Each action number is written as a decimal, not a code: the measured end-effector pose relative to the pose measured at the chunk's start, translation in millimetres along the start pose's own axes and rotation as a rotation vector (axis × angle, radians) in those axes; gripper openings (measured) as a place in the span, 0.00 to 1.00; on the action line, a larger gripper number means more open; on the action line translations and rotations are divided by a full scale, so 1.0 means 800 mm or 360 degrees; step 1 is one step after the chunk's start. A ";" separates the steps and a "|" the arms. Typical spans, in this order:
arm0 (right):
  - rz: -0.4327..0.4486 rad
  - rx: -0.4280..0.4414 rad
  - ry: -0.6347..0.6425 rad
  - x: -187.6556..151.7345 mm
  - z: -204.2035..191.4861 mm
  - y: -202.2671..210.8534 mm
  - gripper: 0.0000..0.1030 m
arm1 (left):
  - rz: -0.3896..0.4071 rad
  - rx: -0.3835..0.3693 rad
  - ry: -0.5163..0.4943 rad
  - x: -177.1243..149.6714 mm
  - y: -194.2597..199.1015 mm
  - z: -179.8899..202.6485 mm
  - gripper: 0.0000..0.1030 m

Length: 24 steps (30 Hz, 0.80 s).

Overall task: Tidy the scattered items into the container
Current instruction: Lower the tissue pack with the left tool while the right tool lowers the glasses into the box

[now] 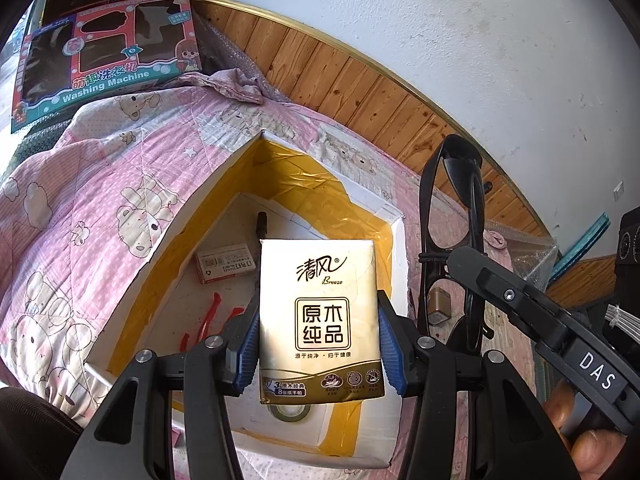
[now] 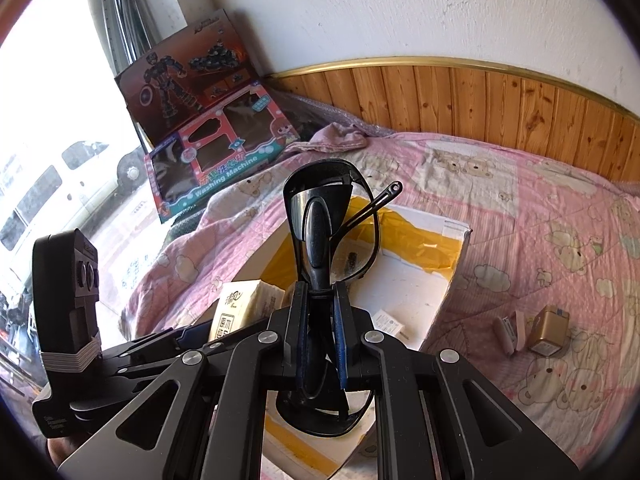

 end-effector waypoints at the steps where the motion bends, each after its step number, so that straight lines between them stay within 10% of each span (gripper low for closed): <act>1: -0.0004 -0.0002 -0.0001 0.001 0.002 -0.003 0.12 | -0.0002 0.0002 0.0000 0.001 -0.003 0.000 0.50; 24: -0.0202 -0.0071 0.0057 0.017 0.038 -0.094 0.12 | -0.0142 0.0041 -0.0012 -0.007 -0.058 -0.010 0.50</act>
Point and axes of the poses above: each gripper's, at about its wrist camera, not at the fingertips, and y roughly against the way its jaws point, z to its right, x to its top, the point moved 7 cm from there along -y, roughly the way its jaws point, and after that the axes turned 5 degrees about -y, right-handed, at the moved point
